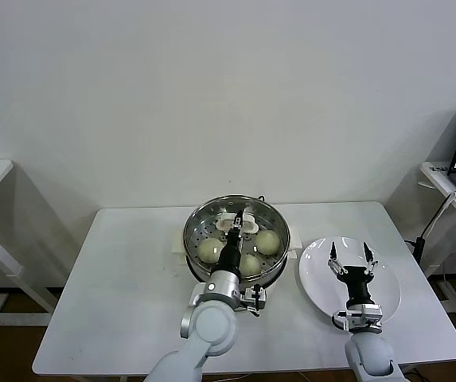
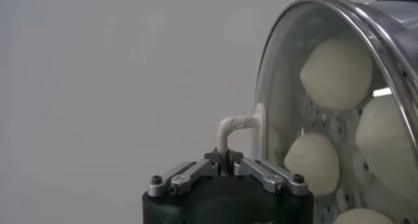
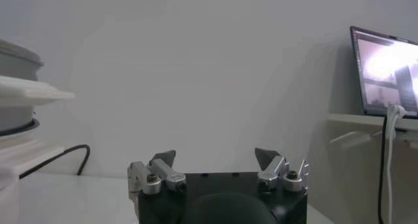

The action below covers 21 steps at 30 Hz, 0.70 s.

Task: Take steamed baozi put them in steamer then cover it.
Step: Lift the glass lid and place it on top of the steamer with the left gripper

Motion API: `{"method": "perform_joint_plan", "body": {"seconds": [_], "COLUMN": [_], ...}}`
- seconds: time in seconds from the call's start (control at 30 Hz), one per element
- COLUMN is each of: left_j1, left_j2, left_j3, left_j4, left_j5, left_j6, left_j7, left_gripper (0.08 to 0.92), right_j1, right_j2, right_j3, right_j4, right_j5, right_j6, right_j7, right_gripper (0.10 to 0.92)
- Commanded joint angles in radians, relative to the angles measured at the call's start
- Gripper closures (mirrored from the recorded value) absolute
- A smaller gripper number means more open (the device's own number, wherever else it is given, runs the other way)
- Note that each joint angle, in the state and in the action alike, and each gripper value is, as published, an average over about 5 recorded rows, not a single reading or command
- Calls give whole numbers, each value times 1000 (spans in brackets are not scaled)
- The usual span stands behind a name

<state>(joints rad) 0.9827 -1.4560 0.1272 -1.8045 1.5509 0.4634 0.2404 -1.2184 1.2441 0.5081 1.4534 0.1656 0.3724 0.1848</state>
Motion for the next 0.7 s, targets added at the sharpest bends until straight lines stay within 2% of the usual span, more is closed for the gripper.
{"method": "perform_joint_plan", "body": {"seconds": [0.03, 0.5, 0.6, 0.7], "left_j1": [2, 7, 12, 18], "left_j2": [-3, -6, -5, -1], "left_j3": [2, -9, -9, -9], "left_j4": [8, 11, 0, -17], "left_j5": [-1, -16, -16, -17], "left_j6": [1, 2, 3, 4], "left_j7": [3, -5, -7, -5], "left_gripper": [817, 810, 758, 672], "right_j1": [1, 3, 4, 4], "right_j2": [1, -2, -2, -1], "right_j3": [1, 2, 2, 1], "right_j4": [0, 3, 3, 2], "right_j5": [-1, -2, -2, -3], "right_j6": [2, 2, 3, 3], "right_j7": [0, 1, 0, 0], "right_gripper": [203, 203, 203, 203]}}
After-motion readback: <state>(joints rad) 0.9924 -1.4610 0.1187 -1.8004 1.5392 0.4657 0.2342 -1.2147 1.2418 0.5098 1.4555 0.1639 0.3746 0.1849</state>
